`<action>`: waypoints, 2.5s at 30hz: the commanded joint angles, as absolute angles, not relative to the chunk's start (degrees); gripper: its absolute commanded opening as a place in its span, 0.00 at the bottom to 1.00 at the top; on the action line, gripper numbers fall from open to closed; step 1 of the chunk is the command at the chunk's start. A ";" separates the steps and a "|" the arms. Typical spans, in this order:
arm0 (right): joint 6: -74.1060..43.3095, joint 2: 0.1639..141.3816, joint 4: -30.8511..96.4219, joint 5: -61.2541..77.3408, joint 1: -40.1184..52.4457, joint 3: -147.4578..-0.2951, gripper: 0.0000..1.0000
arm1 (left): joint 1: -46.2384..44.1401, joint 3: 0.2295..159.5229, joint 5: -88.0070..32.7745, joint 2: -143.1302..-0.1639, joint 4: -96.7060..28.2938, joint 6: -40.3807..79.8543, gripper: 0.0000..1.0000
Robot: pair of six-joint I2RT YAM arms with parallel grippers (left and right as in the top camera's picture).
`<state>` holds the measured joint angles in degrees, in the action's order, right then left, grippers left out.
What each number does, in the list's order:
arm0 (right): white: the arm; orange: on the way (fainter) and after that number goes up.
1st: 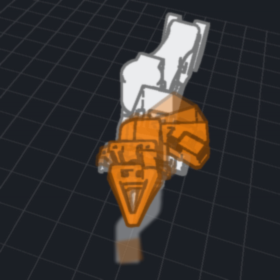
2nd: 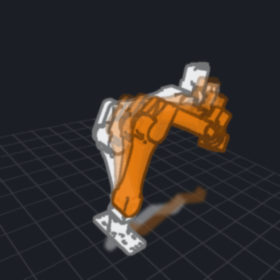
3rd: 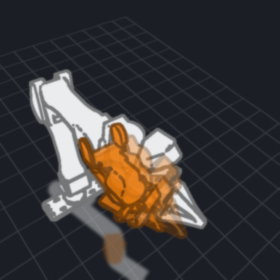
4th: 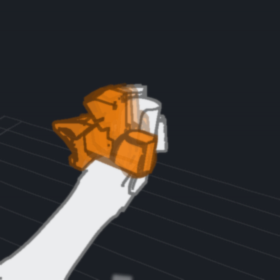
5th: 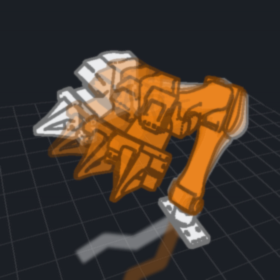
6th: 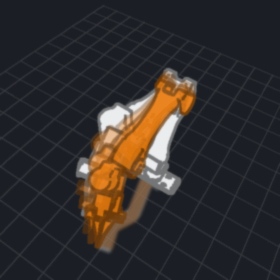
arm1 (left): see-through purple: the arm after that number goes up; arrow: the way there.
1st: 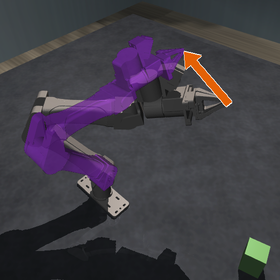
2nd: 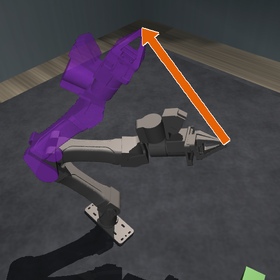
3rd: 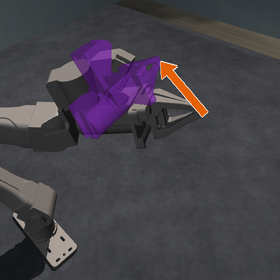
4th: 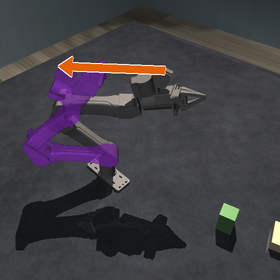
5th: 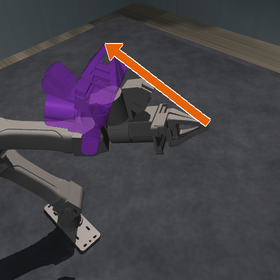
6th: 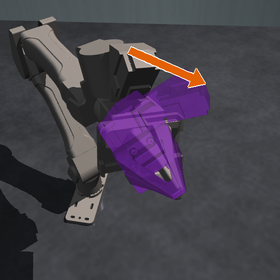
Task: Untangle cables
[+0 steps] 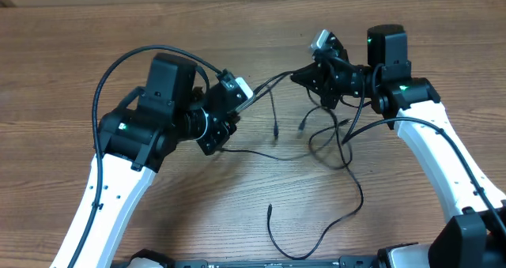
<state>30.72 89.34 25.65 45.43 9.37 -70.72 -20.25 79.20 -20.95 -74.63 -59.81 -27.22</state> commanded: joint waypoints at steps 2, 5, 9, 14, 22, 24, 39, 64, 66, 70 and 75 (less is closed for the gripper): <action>30.09 86.59 24.86 26.09 2.90 -71.07 0.04 | -19.90 80.62 0.78 -73.49 -63.31 -21.69 0.04; 30.09 84.75 24.27 17.87 1.08 -71.11 0.04 | -19.90 80.62 11.20 -73.49 -63.02 -16.56 0.04; 30.09 82.28 23.22 6.63 -0.51 -71.13 0.04 | -19.84 80.62 20.10 -73.49 -62.61 -11.99 0.04; 30.04 80.31 22.11 -6.94 -1.54 -71.13 0.04 | -19.84 80.62 23.35 -73.49 -62.43 -9.96 0.04; 27.09 80.05 21.63 -11.51 -1.63 -71.13 0.04 | -19.84 80.62 23.29 -73.49 -60.29 -7.57 0.04; 25.30 80.05 21.69 -10.59 -1.63 -71.11 0.04 | -19.84 80.62 22.85 -73.49 -59.96 -7.03 0.04; 10.41 82.39 33.54 27.81 -1.61 -71.11 0.24 | -19.86 80.62 -10.28 -73.49 -42.92 -4.73 0.04; -7.92 85.23 38.70 44.12 -1.56 -71.11 1.00 | -19.84 80.64 -32.16 -73.36 -6.04 23.09 0.04; -7.92 85.32 38.76 42.78 -1.56 -71.02 1.00 | -19.84 80.64 -33.10 -73.36 -1.21 28.12 0.04; -7.88 85.32 38.74 40.64 -1.56 -70.28 1.00 | -19.84 80.64 -33.01 -73.36 3.86 35.48 0.04; -7.92 85.32 38.61 40.56 -1.56 -69.80 1.00 | -19.86 80.64 -33.04 -73.38 3.95 37.28 0.04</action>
